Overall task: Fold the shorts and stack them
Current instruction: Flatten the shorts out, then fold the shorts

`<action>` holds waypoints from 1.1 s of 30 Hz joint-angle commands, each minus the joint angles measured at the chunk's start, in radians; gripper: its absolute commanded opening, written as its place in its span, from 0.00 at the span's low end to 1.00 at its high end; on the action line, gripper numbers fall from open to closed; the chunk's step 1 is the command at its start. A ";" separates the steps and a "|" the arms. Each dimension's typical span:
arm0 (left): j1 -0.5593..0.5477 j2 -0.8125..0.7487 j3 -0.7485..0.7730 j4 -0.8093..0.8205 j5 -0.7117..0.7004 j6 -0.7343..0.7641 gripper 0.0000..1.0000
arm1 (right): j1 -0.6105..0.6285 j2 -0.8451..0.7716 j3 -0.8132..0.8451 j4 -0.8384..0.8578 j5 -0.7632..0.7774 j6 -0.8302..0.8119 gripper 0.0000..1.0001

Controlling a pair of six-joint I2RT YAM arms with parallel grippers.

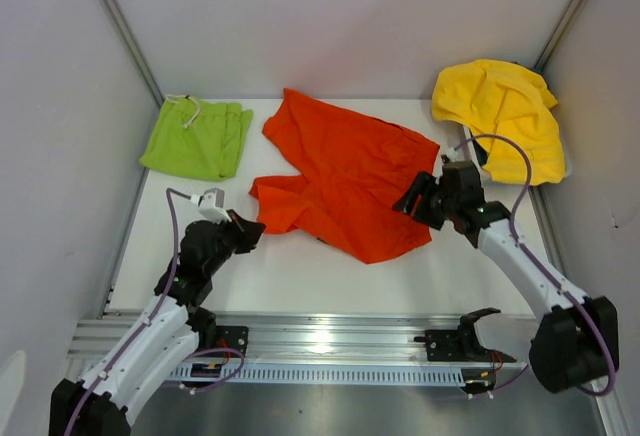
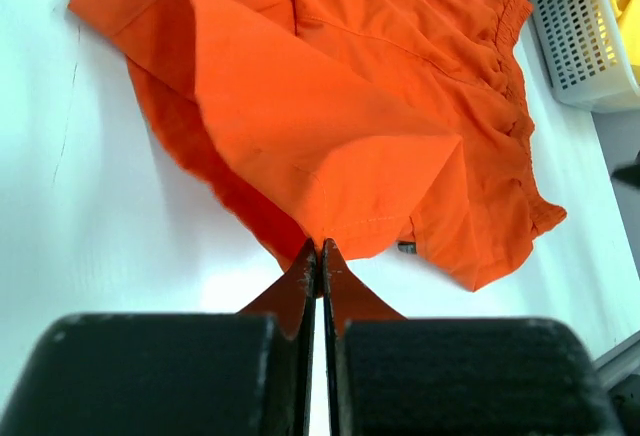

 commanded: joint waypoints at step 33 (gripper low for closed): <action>0.004 -0.271 -0.037 -0.218 0.014 -0.016 0.00 | -0.111 -0.055 -0.382 0.126 0.266 0.248 0.52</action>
